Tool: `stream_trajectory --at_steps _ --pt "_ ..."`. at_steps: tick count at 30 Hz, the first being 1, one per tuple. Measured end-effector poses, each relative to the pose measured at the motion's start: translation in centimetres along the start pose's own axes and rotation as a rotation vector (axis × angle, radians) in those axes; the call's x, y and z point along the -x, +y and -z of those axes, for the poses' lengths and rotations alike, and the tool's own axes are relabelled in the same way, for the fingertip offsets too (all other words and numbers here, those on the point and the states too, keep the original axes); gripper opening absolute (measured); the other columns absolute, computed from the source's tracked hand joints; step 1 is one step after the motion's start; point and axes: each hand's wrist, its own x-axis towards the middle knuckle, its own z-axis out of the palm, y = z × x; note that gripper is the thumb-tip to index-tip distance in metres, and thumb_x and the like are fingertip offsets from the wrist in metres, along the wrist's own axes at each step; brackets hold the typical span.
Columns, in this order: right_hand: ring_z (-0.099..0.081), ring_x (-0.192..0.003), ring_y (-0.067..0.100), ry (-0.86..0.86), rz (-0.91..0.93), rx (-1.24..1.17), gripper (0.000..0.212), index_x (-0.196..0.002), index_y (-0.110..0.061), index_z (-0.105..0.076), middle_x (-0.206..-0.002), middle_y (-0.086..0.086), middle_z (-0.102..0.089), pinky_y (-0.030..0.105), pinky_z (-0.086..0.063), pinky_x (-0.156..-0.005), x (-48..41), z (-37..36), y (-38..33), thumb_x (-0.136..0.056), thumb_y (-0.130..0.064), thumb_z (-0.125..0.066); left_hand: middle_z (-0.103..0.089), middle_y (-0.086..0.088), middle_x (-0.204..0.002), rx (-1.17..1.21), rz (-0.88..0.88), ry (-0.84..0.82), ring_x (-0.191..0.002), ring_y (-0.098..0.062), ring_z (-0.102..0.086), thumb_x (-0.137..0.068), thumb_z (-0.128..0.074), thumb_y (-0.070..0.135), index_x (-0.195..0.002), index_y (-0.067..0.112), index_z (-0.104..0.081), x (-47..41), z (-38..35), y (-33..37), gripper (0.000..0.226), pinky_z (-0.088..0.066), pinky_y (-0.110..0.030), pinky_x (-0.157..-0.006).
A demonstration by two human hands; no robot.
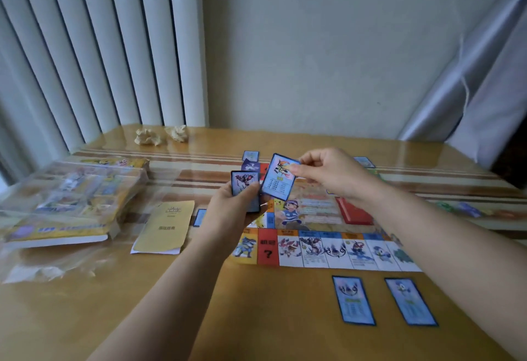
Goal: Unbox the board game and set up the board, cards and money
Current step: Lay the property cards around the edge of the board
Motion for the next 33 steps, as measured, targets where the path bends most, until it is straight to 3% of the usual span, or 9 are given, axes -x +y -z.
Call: stream_trajectory --at_steps 2,5,10,14,17,20,24,28,33 --pt "-0.054 -0.055 -0.003 0.073 -0.019 -0.054 0.012 -0.077 -0.019 -0.062 -0.071 -0.008 -0.066 0.011 -0.039 -0.053 0.5 1.9 1.0 -0.088 -0.021 -0.066 -0.069 -0.002 -0.076 0.018 0.015 -0.029 -0.07 -0.012 -0.064 -0.097 -0.05 0.011 -0.092 0.008 -0.06 0.0 -1.1 -0.1 0.011 -0.055 -0.025 -0.066" --pt "-0.059 -0.06 0.006 0.15 -0.07 -0.126 0.012 -0.079 -0.017 -0.059 -0.074 -0.004 -0.07 0.013 -0.044 -0.051 1.7 4.8 3.0 -0.089 -0.013 -0.064 -0.07 -0.005 -0.078 0.025 0.068 -0.052 -0.073 -0.017 -0.063 -0.098 -0.045 0.006 -0.092 0.006 -0.057 0.1 -2.7 -0.6 0.014 -0.053 -0.03 -0.072" --pt "-0.066 -0.085 0.026 0.287 -0.178 -0.226 0.016 -0.082 -0.019 -0.059 -0.094 0.012 -0.069 0.048 -0.052 -0.083 3.8 9.0 6.2 -0.093 -0.007 -0.056 -0.07 -0.008 -0.091 -0.037 0.075 -0.084 -0.085 -0.021 -0.066 -0.1 -0.041 0.005 -0.094 0.008 -0.056 0.0 -5.2 -2.0 0.017 -0.056 -0.03 -0.067" --pt "-0.065 -0.089 0.036 0.39 -0.205 -0.165 0.022 -0.082 -0.023 -0.055 -0.099 0.014 -0.065 0.056 -0.052 -0.079 5.2 11.1 8.6 -0.098 -0.009 -0.048 -0.072 -0.007 -0.097 -0.148 0.06 -0.109 -0.089 -0.019 -0.069 -0.099 -0.044 0.008 -0.1 0.008 -0.058 -0.5 -6.3 -3.2 0.014 -0.055 -0.035 -0.077" --pt "-0.067 -0.078 0.034 0.454 -0.213 -0.086 0.017 -0.09 -0.023 -0.052 -0.108 0.015 -0.061 0.043 -0.058 -0.058 5.9 12.2 10.0 -0.101 -0.014 -0.042 -0.071 -0.008 -0.101 -0.188 0.068 -0.138 -0.089 -0.018 -0.07 -0.099 -0.045 0.008 -0.108 0.004 -0.057 -0.6 -7.1 -3.9 0.015 -0.055 -0.029 -0.072" --pt "-0.067 -0.056 0.026 0.44 -0.237 -0.016 0.01 -0.102 -0.02 -0.046 -0.106 0.014 -0.061 0.024 -0.044 -0.038 6.3 12.8 11.3 -0.103 -0.018 -0.036 -0.071 -0.008 -0.101 -0.183 0.079 -0.147 -0.092 -0.019 -0.069 -0.099 -0.046 0.008 -0.11 0.003 -0.055 -0.6 -8.0 -4.3 0.016 -0.053 -0.029 -0.072" --pt "-0.066 -0.053 0.019 0.366 -0.26 0.059 0.015 -0.114 -0.021 -0.044 -0.111 0.012 -0.061 0.024 -0.044 -0.043 7.0 13.2 12.3 -0.102 -0.015 -0.04 -0.07 -0.009 -0.102 -0.128 0.119 -0.152 -0.096 -0.023 -0.067 -0.099 -0.045 0.006 -0.106 0.011 -0.054 -0.6 -8.9 -4.7 0.012 -0.052 -0.034 -0.077" --pt "-0.07 -0.065 0.012 0.252 -0.309 0.106 0.056 -0.143 -0.026 -0.03 -0.125 0.006 -0.051 0.023 -0.044 -0.052 7.8 13.7 13.1 -0.096 -0.001 -0.047 -0.071 -0.007 -0.1 -0.129 0.123 -0.166 -0.094 -0.02 -0.068 -0.098 -0.045 0.006 -0.099 0.014 -0.056 -0.6 -9.5 -4.9 0.014 -0.053 -0.033 -0.076" --pt "-0.071 -0.071 0.014 0.272 -0.318 0.067 0.063 -0.146 -0.024 -0.028 -0.122 0.003 -0.054 0.012 -0.041 -0.05 8.1 14.0 14.0 -0.093 0.0 -0.053 -0.071 -0.009 -0.101 -0.118 0.143 -0.166 -0.095 -0.022 -0.068 -0.098 -0.046 0.005 -0.1 0.012 -0.057 -1.0 -9.9 -5.3 0.013 -0.054 -0.031 -0.072"
